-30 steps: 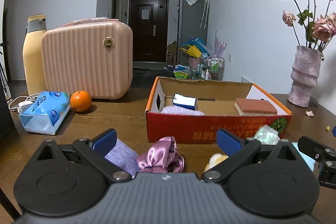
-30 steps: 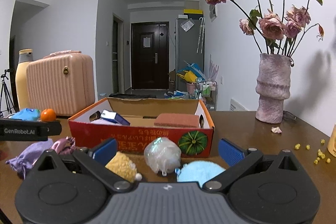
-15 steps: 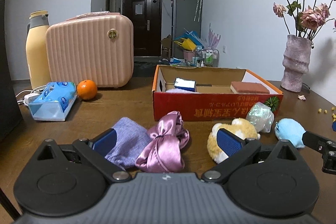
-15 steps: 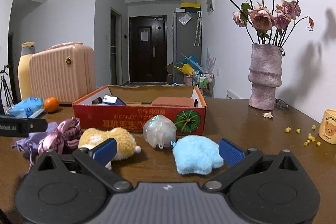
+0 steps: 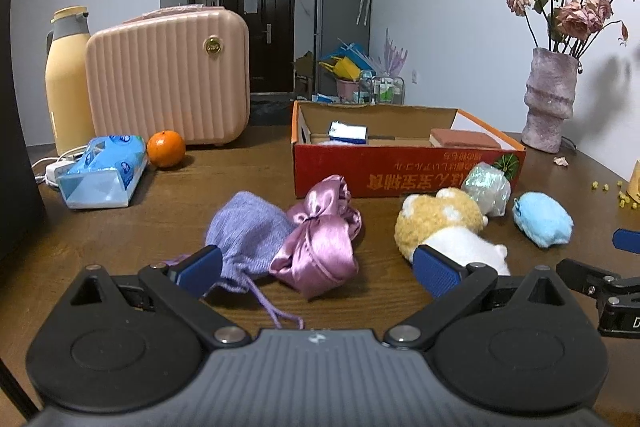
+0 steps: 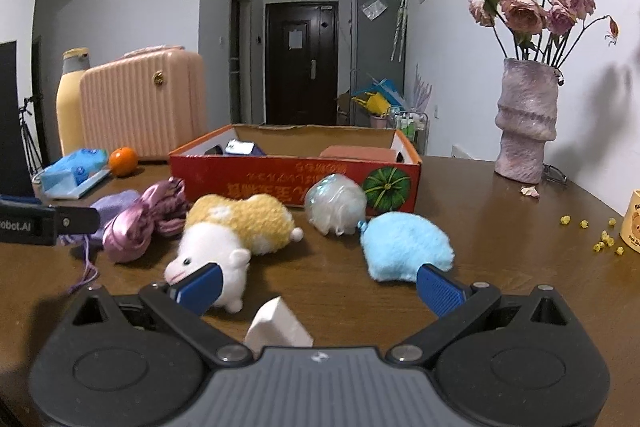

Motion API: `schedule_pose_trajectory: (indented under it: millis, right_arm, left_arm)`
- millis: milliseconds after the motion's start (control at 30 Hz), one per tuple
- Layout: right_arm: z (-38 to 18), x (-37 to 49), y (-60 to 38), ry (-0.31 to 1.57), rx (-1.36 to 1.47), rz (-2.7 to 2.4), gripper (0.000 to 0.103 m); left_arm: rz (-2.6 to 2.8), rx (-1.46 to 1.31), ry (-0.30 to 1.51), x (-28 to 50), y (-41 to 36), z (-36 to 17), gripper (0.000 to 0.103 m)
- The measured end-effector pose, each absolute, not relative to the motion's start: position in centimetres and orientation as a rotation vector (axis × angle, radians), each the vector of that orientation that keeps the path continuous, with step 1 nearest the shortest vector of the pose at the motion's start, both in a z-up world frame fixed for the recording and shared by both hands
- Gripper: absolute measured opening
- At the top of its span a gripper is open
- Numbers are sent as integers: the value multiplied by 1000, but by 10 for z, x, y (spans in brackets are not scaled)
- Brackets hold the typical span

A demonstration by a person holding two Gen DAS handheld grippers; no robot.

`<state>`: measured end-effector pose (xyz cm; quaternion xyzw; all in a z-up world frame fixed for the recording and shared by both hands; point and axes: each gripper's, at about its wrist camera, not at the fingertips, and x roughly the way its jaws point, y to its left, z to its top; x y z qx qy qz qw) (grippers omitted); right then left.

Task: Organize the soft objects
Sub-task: 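Withdraw both tools from the box back toward the remaining objects, then close the right tool on the white wedge makeup sponge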

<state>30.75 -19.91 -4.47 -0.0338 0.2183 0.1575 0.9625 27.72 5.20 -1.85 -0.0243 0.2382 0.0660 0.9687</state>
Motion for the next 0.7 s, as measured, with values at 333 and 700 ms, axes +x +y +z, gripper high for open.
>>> schedule_pose_trajectory:
  millis: [333,700]
  right_arm:
    - [-57,314,-186,546,-97,353,96]
    - [-66,323,-171,628,-83,390,52]
  left_arm:
    - [127,-66,535,270,69,-26,103]
    - [94,-83,563,271,70,-28,103]
